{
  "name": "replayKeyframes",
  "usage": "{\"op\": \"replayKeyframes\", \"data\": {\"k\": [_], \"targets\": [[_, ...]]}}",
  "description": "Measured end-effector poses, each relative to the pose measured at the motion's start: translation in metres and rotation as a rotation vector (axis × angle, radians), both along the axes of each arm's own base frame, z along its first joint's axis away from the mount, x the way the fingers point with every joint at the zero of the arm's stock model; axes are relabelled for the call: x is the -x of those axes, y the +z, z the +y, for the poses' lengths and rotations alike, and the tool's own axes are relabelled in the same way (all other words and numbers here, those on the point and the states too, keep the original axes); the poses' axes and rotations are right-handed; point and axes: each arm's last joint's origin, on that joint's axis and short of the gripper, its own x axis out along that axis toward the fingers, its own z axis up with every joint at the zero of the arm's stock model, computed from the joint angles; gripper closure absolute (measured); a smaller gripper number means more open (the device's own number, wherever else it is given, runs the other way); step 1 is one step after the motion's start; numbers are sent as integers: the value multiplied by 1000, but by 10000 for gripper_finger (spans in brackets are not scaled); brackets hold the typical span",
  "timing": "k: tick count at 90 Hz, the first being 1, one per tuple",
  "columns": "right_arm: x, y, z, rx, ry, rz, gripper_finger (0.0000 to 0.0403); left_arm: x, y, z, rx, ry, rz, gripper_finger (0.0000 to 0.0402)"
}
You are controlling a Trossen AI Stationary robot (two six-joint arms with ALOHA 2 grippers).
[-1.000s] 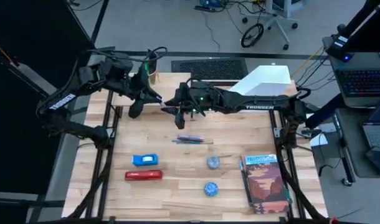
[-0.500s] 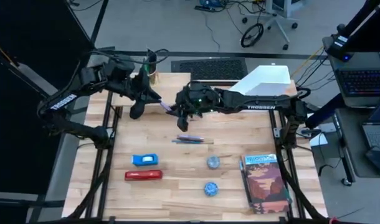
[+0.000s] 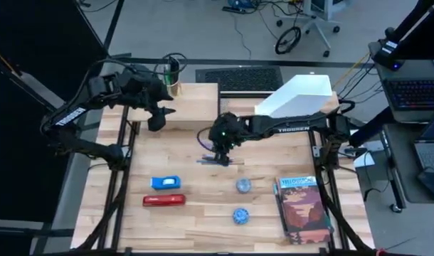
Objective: Stock shelves
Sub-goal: Remove the purple pen from the gold pen holder
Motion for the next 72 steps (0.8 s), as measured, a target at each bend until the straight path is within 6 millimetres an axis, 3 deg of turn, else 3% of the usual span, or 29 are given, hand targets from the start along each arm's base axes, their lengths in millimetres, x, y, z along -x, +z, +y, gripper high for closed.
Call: {"op": "replayKeyframes", "data": {"k": [23,59,72], "targets": [[8,-48,4,33,45,-10,380,0,0,0,-13,2,4,201],[21,-93,4,39,34,-118,372,0,0,0,-6,10,2,201],[24,-100,4,42,32,-154,369,0,0,0,-6,10,1,201]]}}
